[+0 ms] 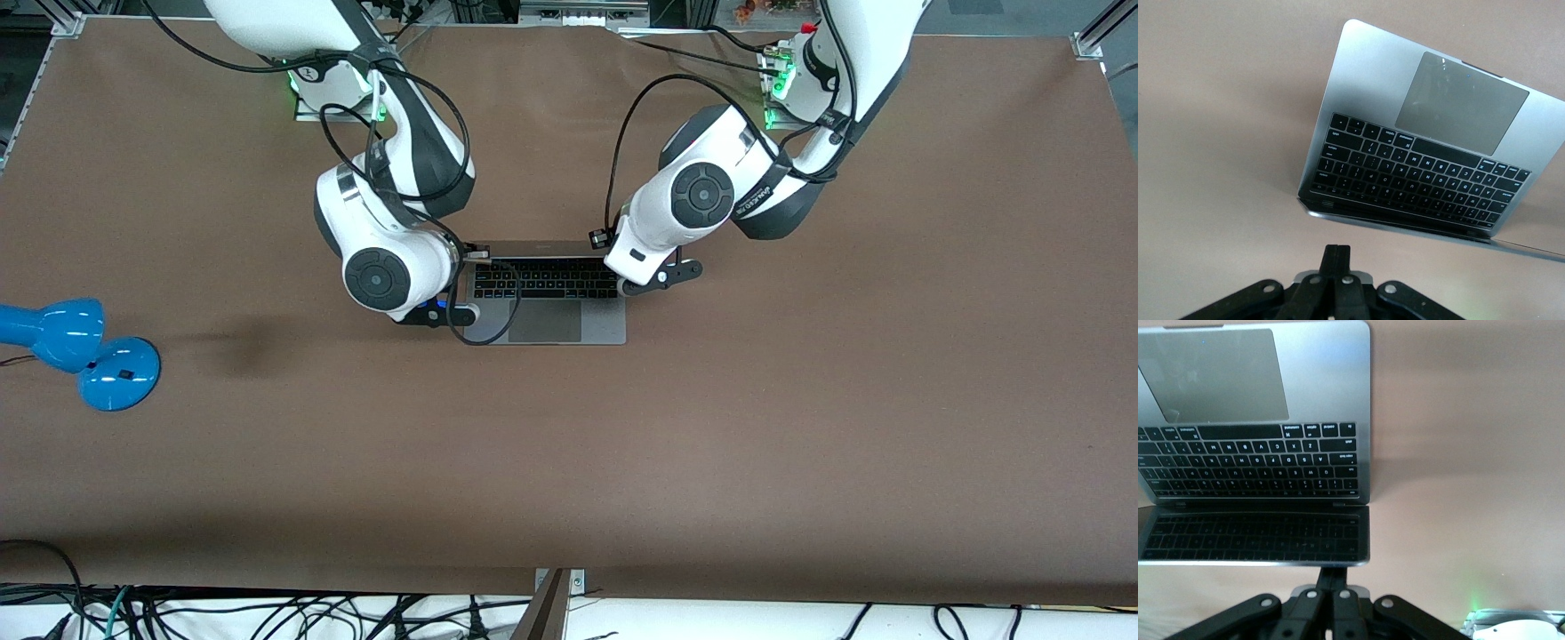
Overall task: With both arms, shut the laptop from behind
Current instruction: 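Push the screen forward with both grippers, folding it toward the keyboard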
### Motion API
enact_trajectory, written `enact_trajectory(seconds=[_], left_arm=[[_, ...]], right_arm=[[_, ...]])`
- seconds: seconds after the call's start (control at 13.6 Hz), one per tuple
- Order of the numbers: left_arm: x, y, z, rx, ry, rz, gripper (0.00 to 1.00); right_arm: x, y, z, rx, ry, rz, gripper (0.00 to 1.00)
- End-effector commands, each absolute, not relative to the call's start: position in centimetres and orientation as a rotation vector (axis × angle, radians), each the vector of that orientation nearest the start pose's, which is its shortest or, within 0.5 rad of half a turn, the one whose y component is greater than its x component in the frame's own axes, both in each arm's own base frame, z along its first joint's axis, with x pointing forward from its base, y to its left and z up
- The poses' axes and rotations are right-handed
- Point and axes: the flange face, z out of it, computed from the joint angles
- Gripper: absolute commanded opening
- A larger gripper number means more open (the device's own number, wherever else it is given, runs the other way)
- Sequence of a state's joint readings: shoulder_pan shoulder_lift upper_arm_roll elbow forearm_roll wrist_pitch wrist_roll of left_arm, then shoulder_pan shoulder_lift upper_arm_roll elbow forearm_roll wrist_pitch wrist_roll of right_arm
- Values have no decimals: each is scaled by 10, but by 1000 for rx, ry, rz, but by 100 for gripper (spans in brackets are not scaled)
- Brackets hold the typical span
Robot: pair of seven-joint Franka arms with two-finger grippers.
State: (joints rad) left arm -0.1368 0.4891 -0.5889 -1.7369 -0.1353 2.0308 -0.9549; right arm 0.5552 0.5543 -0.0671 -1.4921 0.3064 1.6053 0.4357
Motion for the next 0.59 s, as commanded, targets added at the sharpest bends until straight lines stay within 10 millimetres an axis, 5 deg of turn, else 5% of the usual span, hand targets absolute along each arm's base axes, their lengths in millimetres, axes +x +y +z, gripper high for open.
enact_trajectory(seconds=[0.0, 0.51], left_arm=[[505, -410, 329, -3203, -527, 572, 0], [527, -420, 315, -3198, -553, 532, 0]], right_arm=[[565, 339, 328, -3010, 25, 717, 0], [574, 340, 315, -3007, -6, 652, 0]])
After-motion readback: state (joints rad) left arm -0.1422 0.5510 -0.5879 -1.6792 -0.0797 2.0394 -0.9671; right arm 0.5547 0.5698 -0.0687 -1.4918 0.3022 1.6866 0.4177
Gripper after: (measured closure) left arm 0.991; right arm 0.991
